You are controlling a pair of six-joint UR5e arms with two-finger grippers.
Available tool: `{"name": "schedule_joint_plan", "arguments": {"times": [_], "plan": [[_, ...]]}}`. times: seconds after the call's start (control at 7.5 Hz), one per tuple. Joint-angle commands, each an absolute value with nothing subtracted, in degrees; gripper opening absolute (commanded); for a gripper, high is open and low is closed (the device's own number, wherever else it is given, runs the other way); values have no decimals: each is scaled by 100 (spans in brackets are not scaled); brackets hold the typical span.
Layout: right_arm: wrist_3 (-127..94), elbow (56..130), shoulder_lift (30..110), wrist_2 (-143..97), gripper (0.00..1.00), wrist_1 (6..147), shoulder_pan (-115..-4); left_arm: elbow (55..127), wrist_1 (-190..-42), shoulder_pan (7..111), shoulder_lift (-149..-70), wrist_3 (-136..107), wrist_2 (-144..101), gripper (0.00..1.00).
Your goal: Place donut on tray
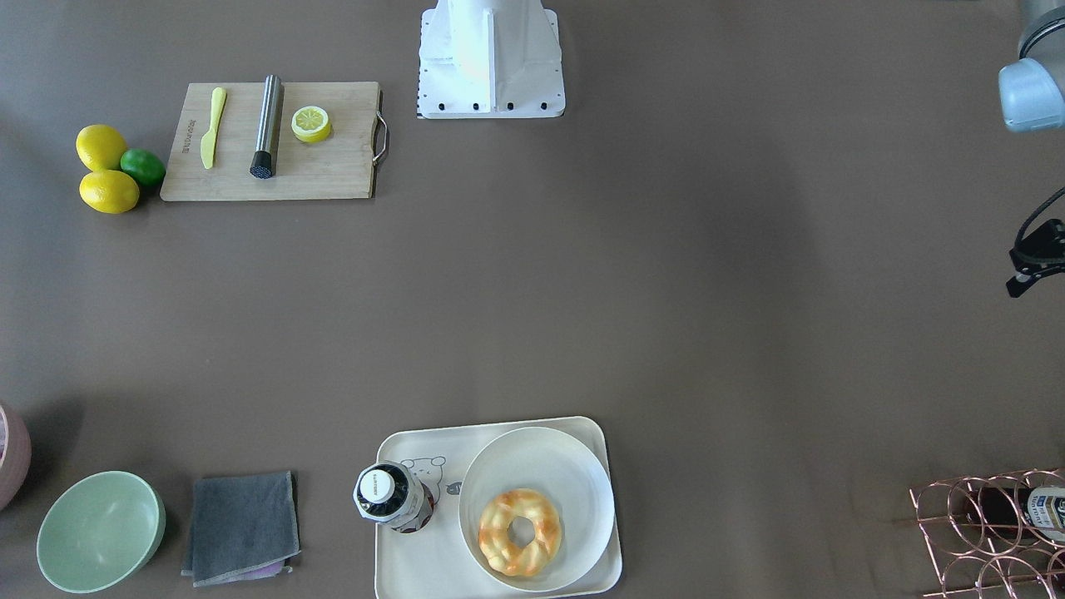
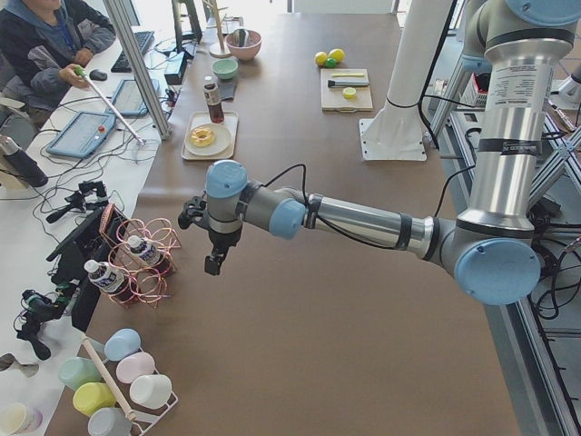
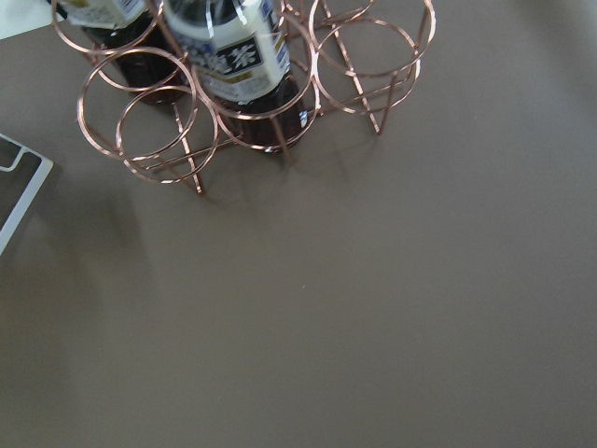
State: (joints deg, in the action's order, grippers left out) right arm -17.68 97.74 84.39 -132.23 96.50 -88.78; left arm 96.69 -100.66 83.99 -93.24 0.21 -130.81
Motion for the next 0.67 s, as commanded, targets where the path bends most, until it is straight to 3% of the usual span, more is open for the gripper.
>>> {"name": "schedule_joint_plan", "arguments": {"times": [0.0,0.53], "plan": [[-1749,9887,8674,-13245,100,9650,-9053,9641,-10327,9357,-8517,1300,-13436,98],[-1749,10151,8912,-13245,100,9650,-9105,9817,-10354,9404,-8411,1310,-13456,98]]}}
